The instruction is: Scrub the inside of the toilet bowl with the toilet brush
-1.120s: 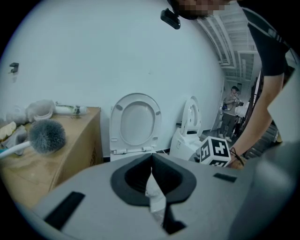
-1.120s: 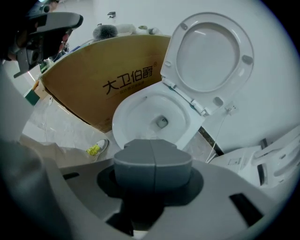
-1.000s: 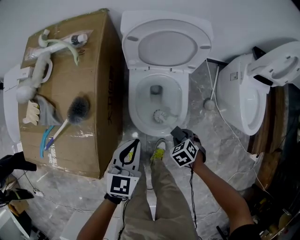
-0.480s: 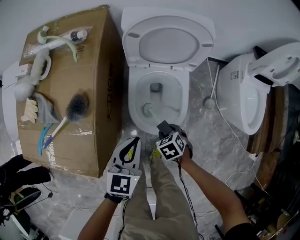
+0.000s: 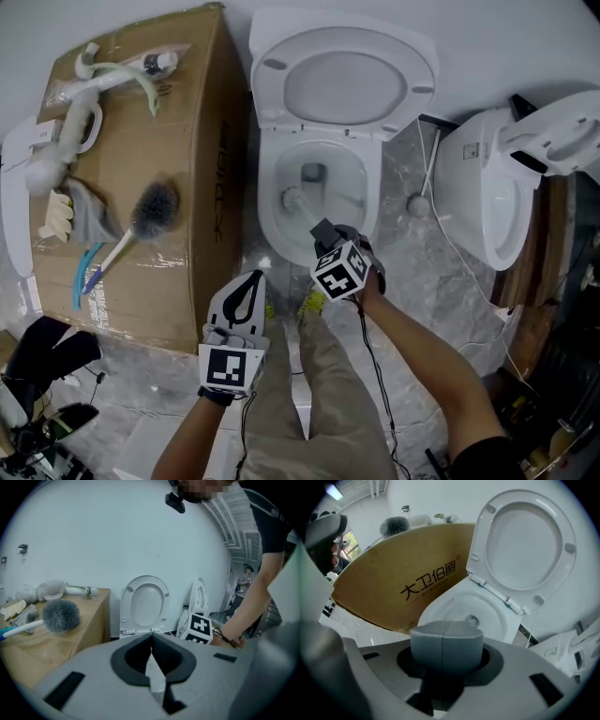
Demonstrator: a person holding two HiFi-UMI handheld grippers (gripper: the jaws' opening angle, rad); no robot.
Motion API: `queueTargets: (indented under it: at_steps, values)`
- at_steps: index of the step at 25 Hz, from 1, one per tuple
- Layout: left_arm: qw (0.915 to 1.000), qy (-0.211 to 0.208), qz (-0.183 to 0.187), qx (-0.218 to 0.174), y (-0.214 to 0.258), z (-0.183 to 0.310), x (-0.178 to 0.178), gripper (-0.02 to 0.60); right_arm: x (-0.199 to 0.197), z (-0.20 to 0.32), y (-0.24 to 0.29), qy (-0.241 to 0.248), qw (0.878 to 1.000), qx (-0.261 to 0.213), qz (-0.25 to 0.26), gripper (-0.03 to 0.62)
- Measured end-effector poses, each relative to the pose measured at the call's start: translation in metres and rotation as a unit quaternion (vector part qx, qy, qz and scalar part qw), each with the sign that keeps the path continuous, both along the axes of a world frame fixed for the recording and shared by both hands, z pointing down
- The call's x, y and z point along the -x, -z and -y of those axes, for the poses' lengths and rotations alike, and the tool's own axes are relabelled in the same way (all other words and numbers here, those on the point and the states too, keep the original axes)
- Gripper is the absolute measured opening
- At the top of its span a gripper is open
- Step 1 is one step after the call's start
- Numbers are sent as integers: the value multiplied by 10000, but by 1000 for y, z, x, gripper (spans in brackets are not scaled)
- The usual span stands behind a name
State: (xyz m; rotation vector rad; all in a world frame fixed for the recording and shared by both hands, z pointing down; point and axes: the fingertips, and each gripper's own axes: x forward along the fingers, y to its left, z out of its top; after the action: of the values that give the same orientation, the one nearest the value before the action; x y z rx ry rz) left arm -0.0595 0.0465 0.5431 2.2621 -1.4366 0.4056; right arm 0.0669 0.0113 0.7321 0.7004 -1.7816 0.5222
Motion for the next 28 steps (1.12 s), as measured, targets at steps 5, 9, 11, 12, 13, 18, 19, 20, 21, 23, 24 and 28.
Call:
queueTargets:
  at_steps: [5,9,11,12,13,18,19,20,21,23,24,28]
  values:
    - [9999,62,-116,-27,-2,-1,6,12,-3,38,0,205,9992,-322,-105,149]
    - [9997,91,-245,-35,-2,-5,11,12,1,69,-1,447,9960,-709,-316,149]
    - [9992,66,-386,-55,1,-8,10,12,-3,81,-4,423,9948,-807,-450,149]
    - [9990,47,-429,-69,2,-9,10,12,-6,86,-6,384,9945,-822,-519,149]
    - [9990,24,-444,-89,2,-10,10,12,-9,89,-8,354,9942,-824,-593,149]
    - [9992,51,-396,-92,-4,-15,10,12,-28,96,-22,609,9896,-817,-1018,149]
    - [9992,52,-396,-97,-4,-15,9,12,-34,97,-24,639,9883,-838,-1103,149]
    - [9992,35,-389,-110,-3,-15,8,12,-40,97,-26,631,9873,-850,-1182,149]
    - [9992,7,-378,-127,-2,-15,7,12,-47,97,-28,600,9866,-846,-1257,147]
    - [9992,-50,-365,-162,-1,-14,5,12,-61,93,-32,544,9855,-796,-1394,147]
    - [9992,-67,-363,-170,0,-14,4,12,-66,90,-34,554,9848,-774,-1451,147]
    - [9995,-47,-295,-140,1,-11,7,12,-77,73,-39,982,9764,-797,-1750,147]
